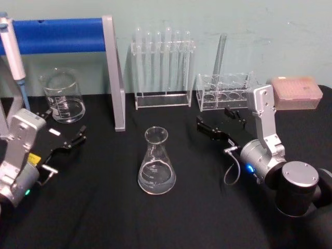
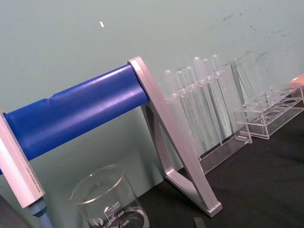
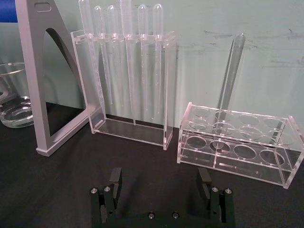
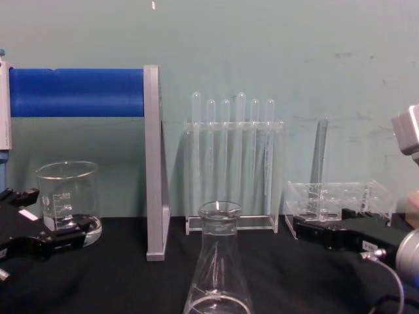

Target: Grasp the erlenmeyer flask with one hand, shake it three times, then place it back.

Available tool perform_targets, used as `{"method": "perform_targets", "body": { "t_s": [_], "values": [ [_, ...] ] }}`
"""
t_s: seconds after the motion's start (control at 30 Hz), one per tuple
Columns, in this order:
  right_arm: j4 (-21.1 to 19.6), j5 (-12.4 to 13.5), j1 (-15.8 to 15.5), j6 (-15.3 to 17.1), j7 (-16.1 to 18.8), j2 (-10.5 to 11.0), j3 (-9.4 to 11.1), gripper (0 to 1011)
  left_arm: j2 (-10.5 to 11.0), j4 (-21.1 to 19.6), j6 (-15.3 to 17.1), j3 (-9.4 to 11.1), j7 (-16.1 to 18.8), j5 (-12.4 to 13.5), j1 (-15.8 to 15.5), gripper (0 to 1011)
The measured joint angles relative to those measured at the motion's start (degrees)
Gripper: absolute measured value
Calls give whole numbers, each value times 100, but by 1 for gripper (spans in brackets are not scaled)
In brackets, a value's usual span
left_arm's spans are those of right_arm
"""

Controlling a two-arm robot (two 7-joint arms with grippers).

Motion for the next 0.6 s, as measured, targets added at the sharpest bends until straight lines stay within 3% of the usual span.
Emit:
{"method": "perform_targets", "body": {
  "t_s": [0.6],
  "values": [
    [-10, 8, -4, -7, -31, 3, -5, 1003, 0, 0, 0, 0, 0, 0, 0, 1001]
  ]
}}
